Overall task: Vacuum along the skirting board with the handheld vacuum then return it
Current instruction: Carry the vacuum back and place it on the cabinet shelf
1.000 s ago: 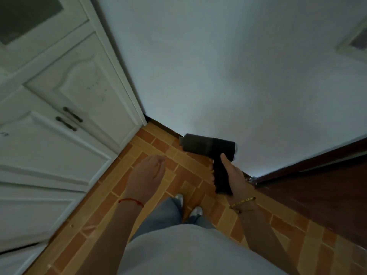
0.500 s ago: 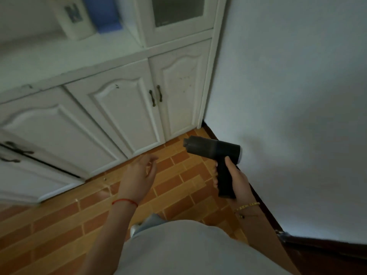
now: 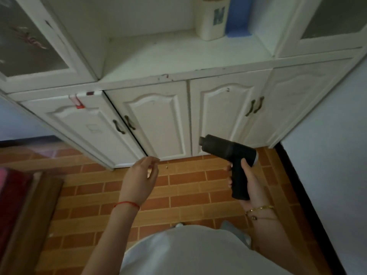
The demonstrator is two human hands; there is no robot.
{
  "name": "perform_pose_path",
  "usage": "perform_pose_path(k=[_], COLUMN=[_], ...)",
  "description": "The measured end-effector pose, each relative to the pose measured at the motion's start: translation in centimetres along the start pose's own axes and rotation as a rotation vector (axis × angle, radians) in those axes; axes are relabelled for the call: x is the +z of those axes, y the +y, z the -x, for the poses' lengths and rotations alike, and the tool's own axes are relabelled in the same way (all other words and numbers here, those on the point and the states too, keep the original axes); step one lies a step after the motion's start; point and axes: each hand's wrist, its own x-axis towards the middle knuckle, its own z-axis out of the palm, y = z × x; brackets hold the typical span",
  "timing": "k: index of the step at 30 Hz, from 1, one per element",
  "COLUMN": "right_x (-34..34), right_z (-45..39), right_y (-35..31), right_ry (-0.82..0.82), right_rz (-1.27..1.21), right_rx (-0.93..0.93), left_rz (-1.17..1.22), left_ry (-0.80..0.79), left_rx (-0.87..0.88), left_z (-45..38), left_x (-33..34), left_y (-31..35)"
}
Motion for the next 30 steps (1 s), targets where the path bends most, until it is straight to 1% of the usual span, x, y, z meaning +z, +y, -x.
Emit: perform_pose_path(k=[4, 8, 11, 14, 17, 23, 26, 30], right_x=[4.6, 7.8, 10.2, 12.9, 16.0, 21.9, 24.5, 27.7], right_z=[-2.2, -4.9, -7.9, -11.4, -15.1, -23.0, -26.5, -30.8], right_y=[0.8, 0.5, -0.3, -1.6, -3.5, -8.7, -11.1, -13.1], right_ry=[-0.055, -0.054, -0.097, -0.132, -0.139, -0.155, -0.201, -0.228], right_rz=[0.036, 0.069, 0.073, 0.135, 0.159, 0.219, 0.237, 0.235], right_rx=[-0.008, 0.022, 0.032, 0.023, -0.027, -0.060, -0.084, -0.079], left_rz=[-0.005, 0.013, 0.028, 0.035, 0.023, 0.007, -0.012, -0.051], left_ry=[0.054, 0.103, 0.126, 0.161, 0.216, 0.312, 0.367, 0.391], left_rx=[-0.043, -0.081, -0.097, -0.103, -0.071, -0.039, -0.011, 0.061], left_z=[-1.0, -3.2, -6.1, -10.3, -15.2, -25.4, -29.9, -34.9], left_x=[-2.8, -3.9, -4.6, -5.4, -6.7, -9.1, -10.0, -10.4], left_y=[-4.0, -6.2, -7.5, -8.8, -9.8, -10.3, -10.7, -11.8])
